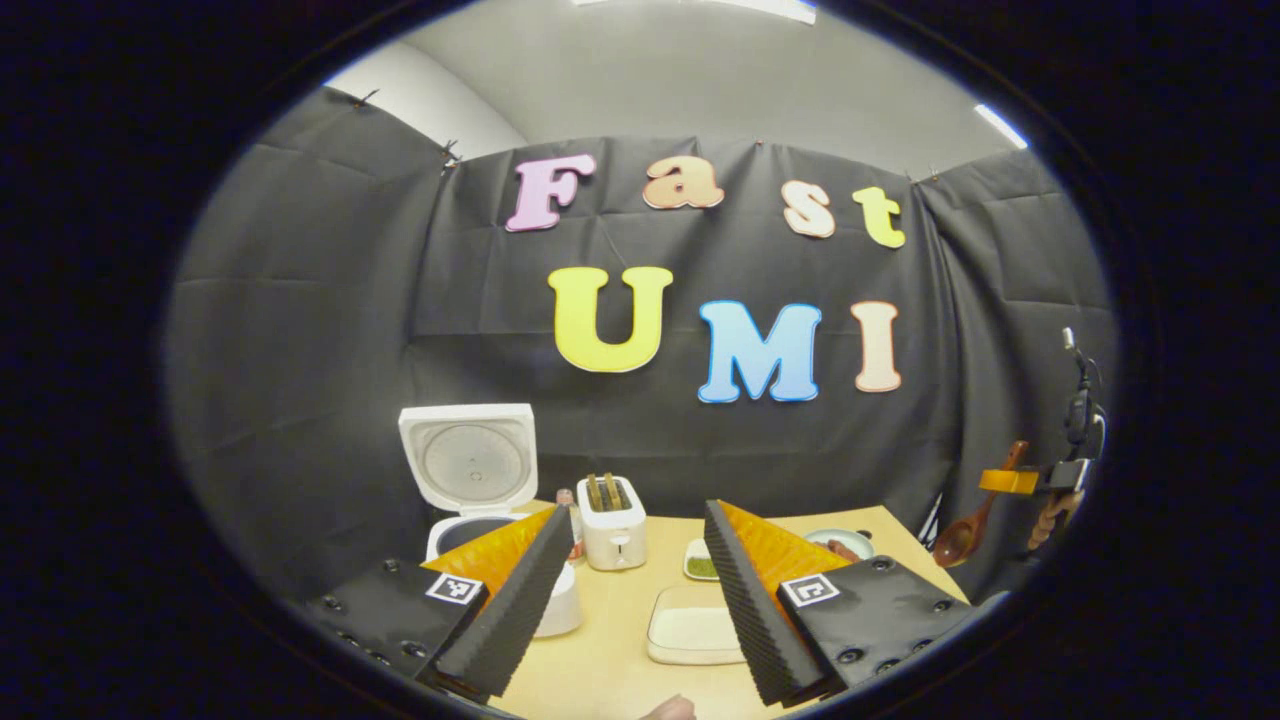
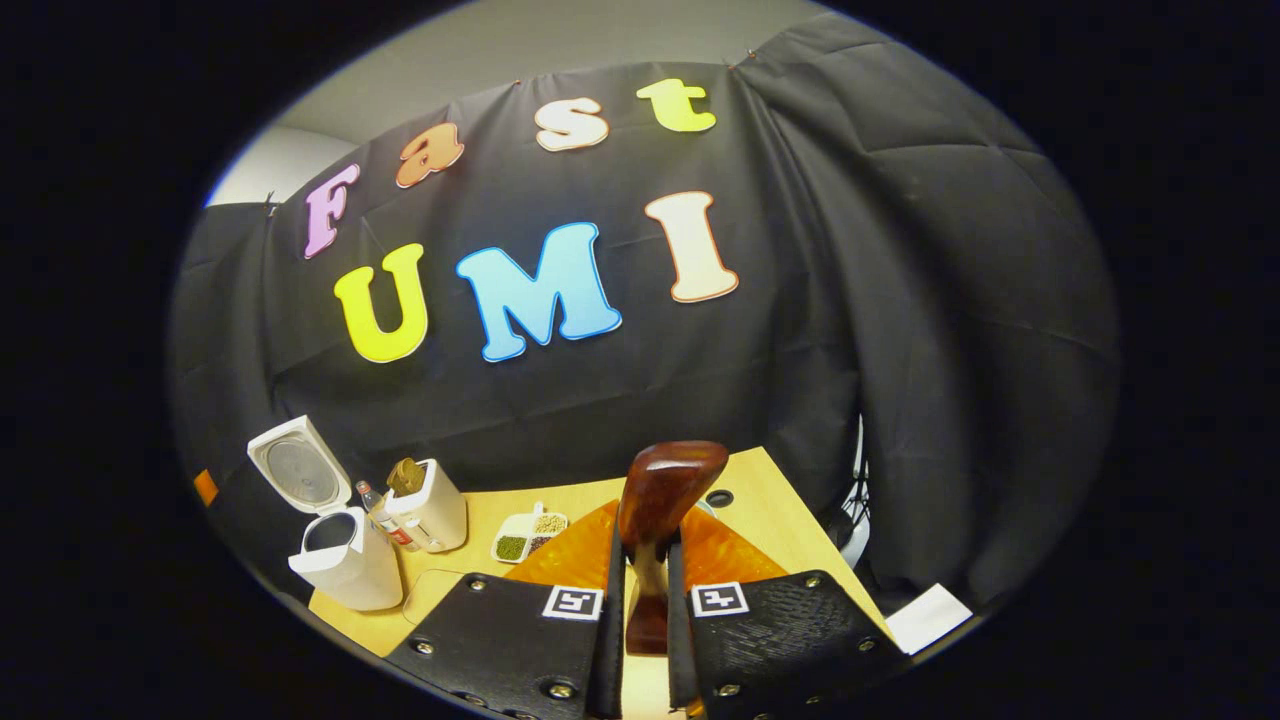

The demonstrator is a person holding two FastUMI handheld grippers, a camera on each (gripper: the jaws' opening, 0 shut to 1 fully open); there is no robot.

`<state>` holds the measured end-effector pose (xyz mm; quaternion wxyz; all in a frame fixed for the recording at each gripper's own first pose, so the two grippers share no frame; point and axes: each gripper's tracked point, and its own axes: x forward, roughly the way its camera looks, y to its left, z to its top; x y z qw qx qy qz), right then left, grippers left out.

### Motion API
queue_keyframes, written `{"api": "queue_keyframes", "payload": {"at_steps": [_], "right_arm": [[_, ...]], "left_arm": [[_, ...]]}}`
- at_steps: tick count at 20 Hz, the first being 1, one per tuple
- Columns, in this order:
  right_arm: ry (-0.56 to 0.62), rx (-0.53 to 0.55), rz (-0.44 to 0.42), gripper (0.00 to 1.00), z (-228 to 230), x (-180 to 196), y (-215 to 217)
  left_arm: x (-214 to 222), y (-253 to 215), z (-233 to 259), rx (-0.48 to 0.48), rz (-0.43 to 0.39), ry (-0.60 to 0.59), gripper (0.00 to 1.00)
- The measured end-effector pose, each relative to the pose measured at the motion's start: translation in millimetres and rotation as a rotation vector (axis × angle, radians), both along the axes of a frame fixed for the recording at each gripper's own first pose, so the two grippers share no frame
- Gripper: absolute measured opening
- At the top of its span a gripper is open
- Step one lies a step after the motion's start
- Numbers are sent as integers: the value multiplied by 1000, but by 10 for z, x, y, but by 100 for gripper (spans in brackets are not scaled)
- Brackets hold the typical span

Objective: Close the left gripper, press the button to open the rice cooker; take a wooden spoon from the chopstick holder with the right hand, scoop a spoonful of rice and pour it into the rice cooker, then put the wooden spoon back into the chopstick holder.

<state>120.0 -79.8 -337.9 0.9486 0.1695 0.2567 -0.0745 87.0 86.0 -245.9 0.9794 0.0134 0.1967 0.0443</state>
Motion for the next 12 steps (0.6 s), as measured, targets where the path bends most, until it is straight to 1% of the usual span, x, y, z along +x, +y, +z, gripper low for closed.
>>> {"api": "queue_keyframes", "payload": {"at_steps": [3, 5, 6, 8, 10, 12], "right_arm": [[22, -2, -33, 18, -99, 78, 43], [44, 11, -43, 18, -303, 158, 50], [60, 29, -47, 18, -422, 223, 43], [98, 61, -53, 18, -695, 348, -5], [124, 73, -51, 18, -977, 496, -86], [158, 121, -62, 18, -1257, 614, -137]], "left_arm": [[138, 23, -158, -43, -44, 20, 87], [220, 85, -223, -41, -39, 30, 87], [256, 98, -253, -42, -30, 34, 87], [312, 142, -381, -31, 10, 77, 87], [357, 89, -384, -19, 33, 90, 90], [362, 54, -412, 11, 59, 108, 93]]}}
